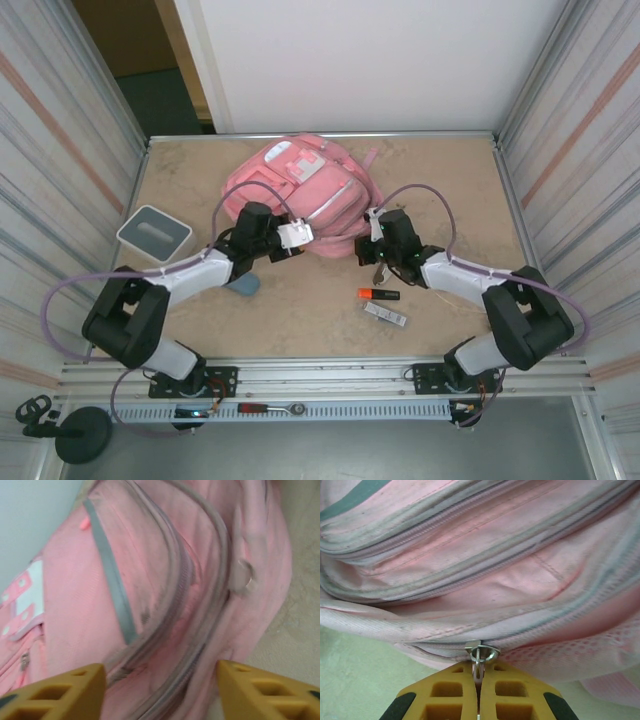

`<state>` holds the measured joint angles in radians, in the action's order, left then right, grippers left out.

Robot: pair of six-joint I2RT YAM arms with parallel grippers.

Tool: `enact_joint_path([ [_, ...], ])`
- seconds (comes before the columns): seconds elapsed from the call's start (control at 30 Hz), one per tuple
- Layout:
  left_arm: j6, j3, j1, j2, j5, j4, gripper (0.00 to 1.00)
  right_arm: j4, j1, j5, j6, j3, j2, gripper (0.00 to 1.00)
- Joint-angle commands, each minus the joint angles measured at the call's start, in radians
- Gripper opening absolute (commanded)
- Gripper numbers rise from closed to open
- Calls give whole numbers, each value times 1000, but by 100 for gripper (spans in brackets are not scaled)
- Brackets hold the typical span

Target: Pack the student bag

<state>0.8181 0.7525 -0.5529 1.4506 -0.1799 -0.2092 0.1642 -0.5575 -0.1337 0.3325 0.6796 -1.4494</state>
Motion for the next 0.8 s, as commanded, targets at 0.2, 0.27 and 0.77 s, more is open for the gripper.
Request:
enact_joint_path([
  [0.2, -27, 73, -104, 13, -8, 60, 73, 45, -49, -63, 28, 51, 4, 0],
  [0.27, -27, 106, -118, 59, -10, 73, 72, 42, -57, -65, 30, 50, 21, 0],
  [0.77, -56, 156, -95, 111, -43, 111, 20, -69, -44, 31, -3, 2, 109, 0],
])
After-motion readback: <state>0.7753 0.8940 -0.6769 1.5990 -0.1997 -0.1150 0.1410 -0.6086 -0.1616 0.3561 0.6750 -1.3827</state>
